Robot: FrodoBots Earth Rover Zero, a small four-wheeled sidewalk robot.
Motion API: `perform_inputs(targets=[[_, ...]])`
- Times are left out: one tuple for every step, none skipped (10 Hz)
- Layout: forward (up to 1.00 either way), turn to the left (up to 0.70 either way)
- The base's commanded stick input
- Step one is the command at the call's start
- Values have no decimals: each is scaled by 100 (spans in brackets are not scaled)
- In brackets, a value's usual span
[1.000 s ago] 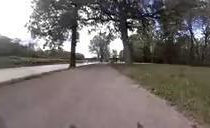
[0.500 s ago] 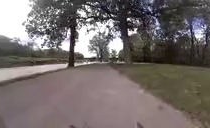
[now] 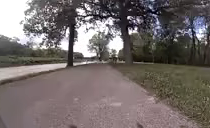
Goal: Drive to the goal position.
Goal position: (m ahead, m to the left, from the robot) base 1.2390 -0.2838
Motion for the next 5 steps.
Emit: perform_inputs(targets=[[100, 0], [100, 0], [100, 0], [100, 0], [100, 0]])
